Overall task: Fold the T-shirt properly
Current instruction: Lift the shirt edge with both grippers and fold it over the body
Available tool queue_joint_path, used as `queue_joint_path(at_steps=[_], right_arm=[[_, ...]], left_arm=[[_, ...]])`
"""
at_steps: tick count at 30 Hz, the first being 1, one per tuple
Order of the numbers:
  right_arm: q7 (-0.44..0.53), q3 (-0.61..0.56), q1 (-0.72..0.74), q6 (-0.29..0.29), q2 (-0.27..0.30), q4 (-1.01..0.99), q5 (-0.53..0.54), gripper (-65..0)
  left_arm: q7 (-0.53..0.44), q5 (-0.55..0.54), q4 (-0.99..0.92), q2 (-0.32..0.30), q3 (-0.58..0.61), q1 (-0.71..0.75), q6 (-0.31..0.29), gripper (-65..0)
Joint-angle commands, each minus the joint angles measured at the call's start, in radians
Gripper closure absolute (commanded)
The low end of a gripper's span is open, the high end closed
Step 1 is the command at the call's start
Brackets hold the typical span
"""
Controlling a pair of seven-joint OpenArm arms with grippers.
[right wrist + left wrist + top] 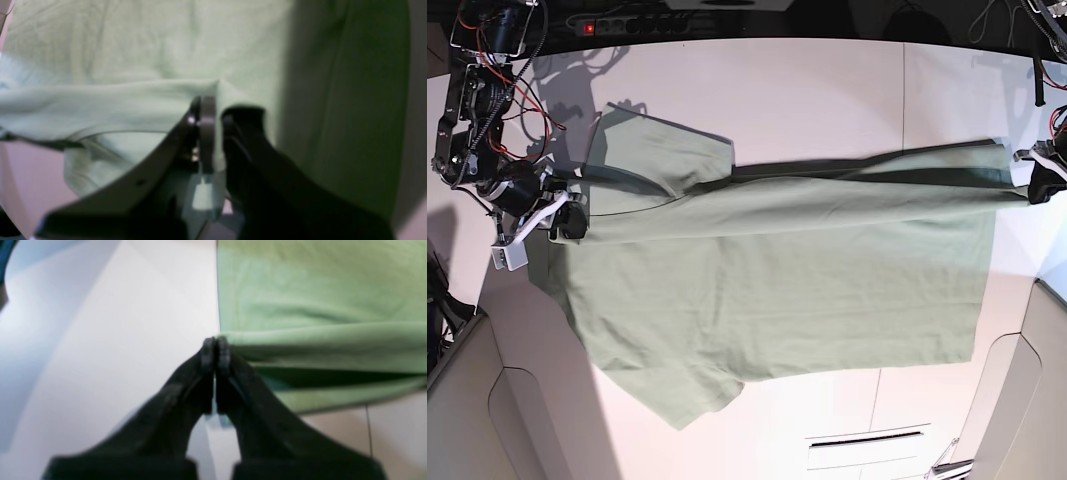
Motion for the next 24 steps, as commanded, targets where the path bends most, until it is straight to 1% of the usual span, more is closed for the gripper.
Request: queue_joint_path(at_steps=[1, 4, 5, 6, 7, 8, 9, 11, 14, 16, 18, 20, 24], right_arm=[[0.021, 0.004, 0.014, 0.005, 0.011, 0.014, 0.016, 0.0], [0.013, 0.004, 0.014, 0.010, 0.011, 0.014, 0.027, 0.0], [0.001, 0.004, 0.014, 0.021, 0.011, 0.014, 0.027, 0.0], [-0.019, 0.004, 0.014, 0.037, 0.011, 0.015, 0.027, -3.7], [-0.047, 0.004, 0.014, 0.047, 0.011, 0.018, 0.035, -15.4], [-0.069, 0.004, 0.014, 0.055, 0.011, 0.023, 0.055, -25.4], [-0.084, 0.005, 0.013, 0.057, 0.011, 0.029, 0.076, -29.8], [-0.112, 0.016, 0.013, 0.057, 0.011, 0.057, 0.110, -29.7], [-0.156, 0.063, 0.007, 0.058, 0.012, 0.146, 0.113, -29.2], [-0.216, 0.109, 0.002, 0.063, 0.012, 0.215, 0.114, -26.3], [-0.263, 0.159, -0.012, 0.061, 0.012, 0.272, 0.138, -24.6], [-0.283, 0.208, -0.052, 0.061, 0.015, 0.311, 0.185, -24.3], [-0.288, 0.279, -0.174, 0.063, 0.014, 0.339, 0.239, -24.3]], left_arm=[[-0.022, -0.008, 0.011, -0.022, -0.006, -0.004, 0.004, 0.0], [-0.014, -0.008, 0.011, -0.022, -0.006, -0.004, 0.003, 0.0], [-0.009, -0.008, 0.011, -0.022, -0.006, -0.004, 0.003, -4.5], [-0.007, -0.008, 0.011, -0.022, -0.006, -0.004, -0.003, -13.1], [-0.006, -0.008, 0.011, -0.022, -0.006, -0.004, -0.013, -20.4], [-0.006, -0.008, 0.011, -0.022, -0.006, -0.004, -0.019, -25.3], [-0.007, -0.008, 0.011, -0.024, -0.006, -0.005, -0.019, -27.3], [-0.007, -0.025, 0.013, -0.031, -0.007, -0.004, -0.018, -27.3], [-0.007, -0.042, 0.028, -0.042, -0.028, -0.004, -0.018, -27.3], [-0.007, -0.042, 0.048, -0.048, -0.060, -0.004, -0.018, -27.3], [-0.006, -0.055, 0.070, -0.058, -0.099, -0.002, -0.018, -27.3], [-0.002, -0.068, 0.090, -0.066, -0.137, 0.000, -0.018, -27.3], [0.010, -0.080, 0.111, -0.084, -0.177, 0.001, -0.019, -27.3]])
